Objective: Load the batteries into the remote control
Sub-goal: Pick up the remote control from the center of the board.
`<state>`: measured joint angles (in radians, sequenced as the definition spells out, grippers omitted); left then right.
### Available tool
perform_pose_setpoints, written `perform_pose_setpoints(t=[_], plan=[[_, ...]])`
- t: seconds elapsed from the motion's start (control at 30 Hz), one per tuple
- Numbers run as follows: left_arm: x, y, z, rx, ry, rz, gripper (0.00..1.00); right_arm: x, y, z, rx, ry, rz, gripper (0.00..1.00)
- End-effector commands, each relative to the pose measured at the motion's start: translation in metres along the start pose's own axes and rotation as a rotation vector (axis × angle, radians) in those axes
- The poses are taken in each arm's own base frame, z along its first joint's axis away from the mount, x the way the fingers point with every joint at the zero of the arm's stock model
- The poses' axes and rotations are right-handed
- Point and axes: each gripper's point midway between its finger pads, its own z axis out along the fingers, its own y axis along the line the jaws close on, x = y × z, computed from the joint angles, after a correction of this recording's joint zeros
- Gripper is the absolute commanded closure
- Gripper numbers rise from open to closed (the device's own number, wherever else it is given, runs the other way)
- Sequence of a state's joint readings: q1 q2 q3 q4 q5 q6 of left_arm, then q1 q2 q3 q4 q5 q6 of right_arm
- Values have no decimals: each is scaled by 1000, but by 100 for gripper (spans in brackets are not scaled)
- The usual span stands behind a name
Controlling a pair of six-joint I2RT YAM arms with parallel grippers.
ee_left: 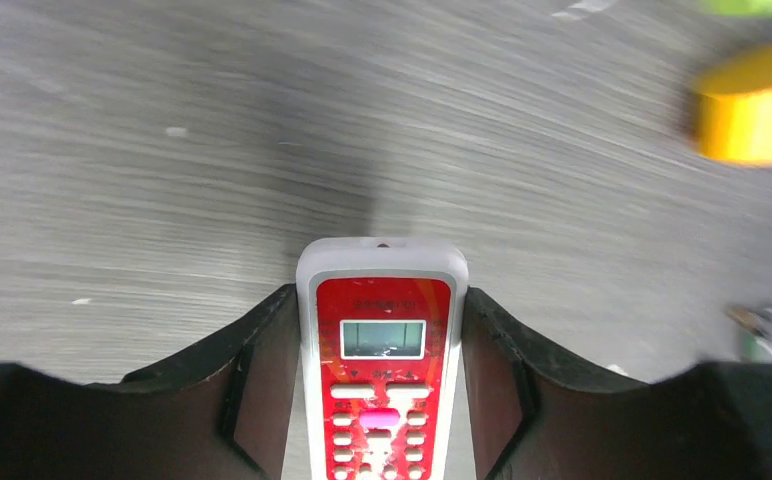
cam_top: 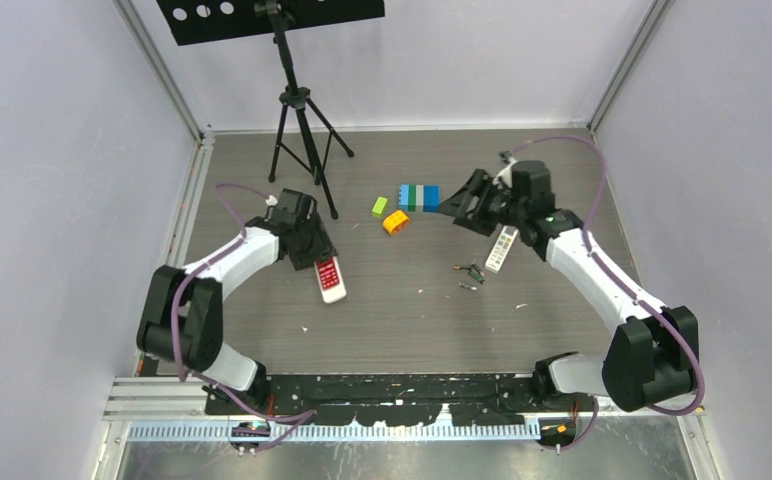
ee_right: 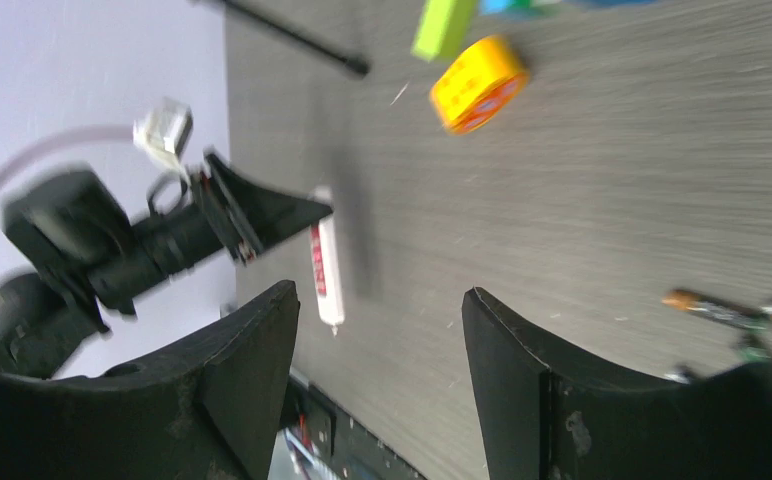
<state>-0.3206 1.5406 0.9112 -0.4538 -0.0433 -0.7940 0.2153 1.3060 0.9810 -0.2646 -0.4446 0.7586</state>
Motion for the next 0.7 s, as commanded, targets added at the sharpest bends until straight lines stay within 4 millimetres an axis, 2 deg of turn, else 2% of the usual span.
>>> perform_pose_setpoints(t=[0.0, 0.07, 0.17, 0.33, 0.5, 0.67], plan=[[-28, -97, -75, 494, -69, 120, 77, 27, 72, 1, -233, -26, -118, 32], [-36, -120, -105, 634, -119, 143, 77, 47, 97, 4, -327, -12, -93, 28], [-43, -144, -152, 817, -182, 168, 78, 59, 127, 2, -469, -21, -59, 19], [-41, -168, -214, 1050, -214, 191, 84, 72, 163, -6, -645, -21, -28, 10], [-40, -176, -251, 1157, -209, 156, 84, 83, 194, -19, -782, 7, -28, 7], [-40, -185, -274, 1271, -189, 127, 84, 108, 213, -20, -868, 97, -45, 7]])
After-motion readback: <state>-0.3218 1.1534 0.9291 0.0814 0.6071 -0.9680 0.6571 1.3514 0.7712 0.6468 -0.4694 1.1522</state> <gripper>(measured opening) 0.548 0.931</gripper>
